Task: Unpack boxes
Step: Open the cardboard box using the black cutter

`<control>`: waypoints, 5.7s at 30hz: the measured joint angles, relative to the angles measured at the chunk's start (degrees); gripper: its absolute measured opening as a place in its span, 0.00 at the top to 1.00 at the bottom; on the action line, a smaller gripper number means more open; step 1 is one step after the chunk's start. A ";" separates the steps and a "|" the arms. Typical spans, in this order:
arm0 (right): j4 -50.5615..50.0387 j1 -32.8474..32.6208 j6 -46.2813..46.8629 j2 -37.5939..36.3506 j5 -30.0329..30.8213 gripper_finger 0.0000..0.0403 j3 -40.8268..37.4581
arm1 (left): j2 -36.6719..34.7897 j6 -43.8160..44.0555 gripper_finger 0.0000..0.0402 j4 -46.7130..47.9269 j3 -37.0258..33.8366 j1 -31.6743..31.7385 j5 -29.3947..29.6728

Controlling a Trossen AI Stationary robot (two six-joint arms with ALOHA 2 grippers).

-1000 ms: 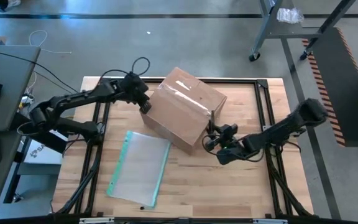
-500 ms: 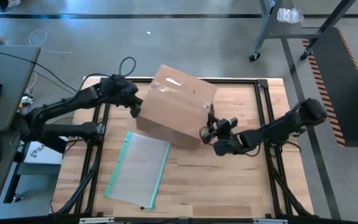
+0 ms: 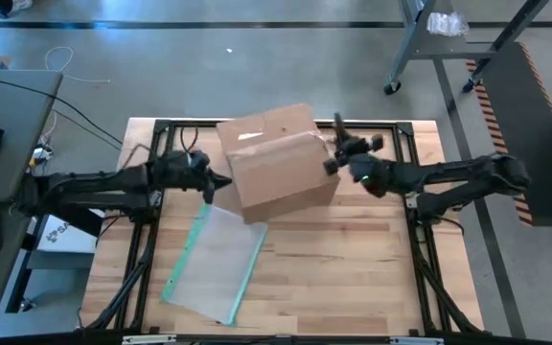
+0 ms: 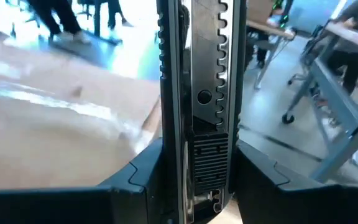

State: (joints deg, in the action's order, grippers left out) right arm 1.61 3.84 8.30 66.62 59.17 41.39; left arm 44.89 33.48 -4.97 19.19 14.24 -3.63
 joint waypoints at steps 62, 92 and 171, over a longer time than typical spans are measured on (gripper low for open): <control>-49.63 -9.41 18.86 10.07 -25.21 0.69 28.57 | 20.83 -41.26 1.00 25.44 22.86 20.79 15.80; -27.05 -17.95 45.67 4.94 1.49 0.69 -2.13 | 20.89 -16.80 1.00 4.33 2.58 -2.31 -11.37; -90.85 -18.08 51.76 27.84 -63.58 0.69 42.44 | 44.60 -15.53 1.00 -24.57 16.49 -20.26 16.02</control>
State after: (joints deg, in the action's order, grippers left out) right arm -89.24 -14.24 60.07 94.45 -4.41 83.83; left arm 89.49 17.94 -29.53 35.68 -6.02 12.39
